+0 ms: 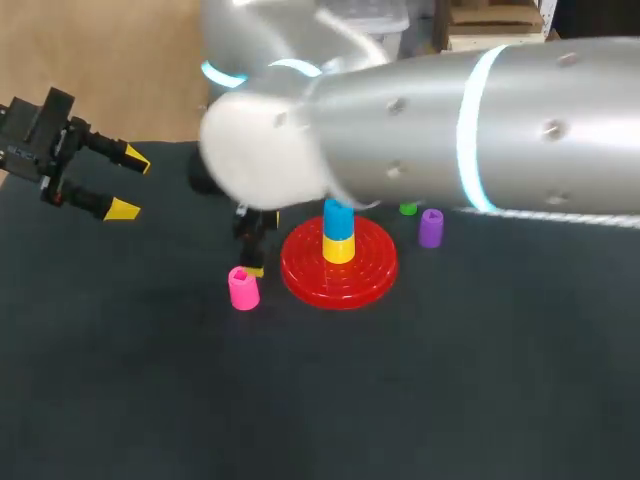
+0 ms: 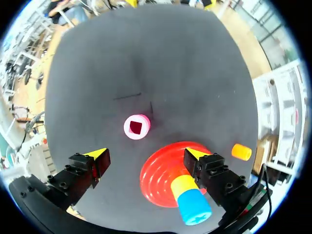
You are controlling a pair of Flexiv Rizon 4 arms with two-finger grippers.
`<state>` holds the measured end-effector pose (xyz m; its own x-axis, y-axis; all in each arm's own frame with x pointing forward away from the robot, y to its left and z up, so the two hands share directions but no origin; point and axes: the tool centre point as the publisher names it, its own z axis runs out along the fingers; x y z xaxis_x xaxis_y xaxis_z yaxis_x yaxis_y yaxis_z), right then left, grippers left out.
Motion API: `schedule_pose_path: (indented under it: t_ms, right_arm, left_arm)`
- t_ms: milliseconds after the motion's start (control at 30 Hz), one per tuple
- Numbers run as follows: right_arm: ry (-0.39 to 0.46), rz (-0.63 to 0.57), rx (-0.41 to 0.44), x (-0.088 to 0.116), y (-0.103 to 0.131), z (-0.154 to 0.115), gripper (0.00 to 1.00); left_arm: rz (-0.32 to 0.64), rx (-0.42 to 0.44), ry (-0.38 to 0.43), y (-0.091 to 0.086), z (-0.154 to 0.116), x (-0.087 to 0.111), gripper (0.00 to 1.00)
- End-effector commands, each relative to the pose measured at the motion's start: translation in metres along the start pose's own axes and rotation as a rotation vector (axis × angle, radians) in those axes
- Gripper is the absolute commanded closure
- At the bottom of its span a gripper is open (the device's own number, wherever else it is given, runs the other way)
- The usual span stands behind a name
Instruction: Pick up and stack the cylinders on the red base in this order: pink,purple,orange,green
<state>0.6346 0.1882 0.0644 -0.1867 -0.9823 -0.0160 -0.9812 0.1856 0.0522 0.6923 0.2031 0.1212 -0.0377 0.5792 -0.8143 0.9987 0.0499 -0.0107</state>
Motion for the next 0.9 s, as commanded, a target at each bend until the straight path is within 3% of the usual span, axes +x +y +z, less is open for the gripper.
schedule_pose_path:
  t_ms: [33,233,567,900]
  right_arm:
    - [-0.026,0.023,0.026,0.006,0.007,0.007,0.00]
    - [-0.068,0.044,0.043,0.011,0.012,0.011,0.00]
    - [-0.045,-0.033,0.036,-0.013,0.018,0.023,0.00]
    - [-0.049,-0.043,0.043,-0.020,0.015,0.031,0.00]
  left_arm:
    - [0.002,-0.001,-0.002,0.000,0.000,0.001,0.00]
    - [0.002,-0.001,-0.002,0.000,0.000,0.001,0.00]
    - [0.002,-0.001,-0.002,0.000,0.000,0.001,0.00]
    - [0.002,-0.001,-0.002,0.000,0.000,0.001,0.00]
